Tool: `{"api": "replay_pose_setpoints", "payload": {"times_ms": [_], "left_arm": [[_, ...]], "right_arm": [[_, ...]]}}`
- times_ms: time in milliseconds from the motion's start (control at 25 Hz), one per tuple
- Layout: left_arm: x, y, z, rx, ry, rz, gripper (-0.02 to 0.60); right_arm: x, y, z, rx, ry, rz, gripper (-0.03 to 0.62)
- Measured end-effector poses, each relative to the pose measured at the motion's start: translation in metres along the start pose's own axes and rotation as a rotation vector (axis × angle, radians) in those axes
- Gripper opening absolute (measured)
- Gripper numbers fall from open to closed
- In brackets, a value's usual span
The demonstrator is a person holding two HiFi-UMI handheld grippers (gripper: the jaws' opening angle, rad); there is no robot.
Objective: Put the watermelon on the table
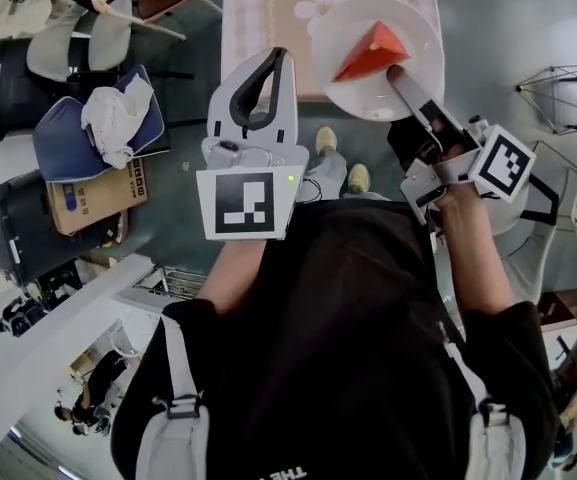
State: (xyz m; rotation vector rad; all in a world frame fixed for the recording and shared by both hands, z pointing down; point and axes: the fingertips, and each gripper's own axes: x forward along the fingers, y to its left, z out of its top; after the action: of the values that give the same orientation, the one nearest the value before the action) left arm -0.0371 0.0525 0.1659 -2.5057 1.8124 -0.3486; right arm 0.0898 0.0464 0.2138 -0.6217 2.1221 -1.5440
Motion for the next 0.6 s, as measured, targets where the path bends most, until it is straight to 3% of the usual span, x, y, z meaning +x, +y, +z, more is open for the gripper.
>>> {"api": "replay_pose_setpoints", "payload": {"times_ms": [160,600], "left_arm": [[0.026,0.038,0.001,-0.012,-0.003,-0.004,0.011],[0.036,0.043,0.004,-0.005,-0.027,-0.034,0.011]], "right_arm": [[0.043,-0.005,0.01,-0.002,0.005,-0.018,0.02],[0.05,-0.004,0.015,-0.021,-0.012,-0.022,0.02]]}}
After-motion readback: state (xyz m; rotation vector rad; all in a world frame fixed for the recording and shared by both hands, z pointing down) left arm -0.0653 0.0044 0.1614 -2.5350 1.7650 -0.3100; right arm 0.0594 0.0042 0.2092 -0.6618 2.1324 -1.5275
